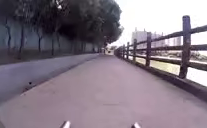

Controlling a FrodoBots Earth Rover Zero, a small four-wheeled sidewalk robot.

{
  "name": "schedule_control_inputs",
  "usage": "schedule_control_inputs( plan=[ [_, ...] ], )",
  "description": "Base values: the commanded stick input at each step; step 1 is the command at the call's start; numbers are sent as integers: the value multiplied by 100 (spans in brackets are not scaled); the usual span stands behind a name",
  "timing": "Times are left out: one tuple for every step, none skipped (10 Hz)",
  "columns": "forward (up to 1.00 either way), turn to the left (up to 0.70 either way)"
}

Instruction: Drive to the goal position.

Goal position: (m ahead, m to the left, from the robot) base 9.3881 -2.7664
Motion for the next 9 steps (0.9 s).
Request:
schedule_control_inputs(
  plan=[
    [70,0],
    [70,0],
    [70,0],
    [70,0],
    [70,0],
    [70,0],
    [70,0],
    [70,0],
    [70,0]
  ],
)
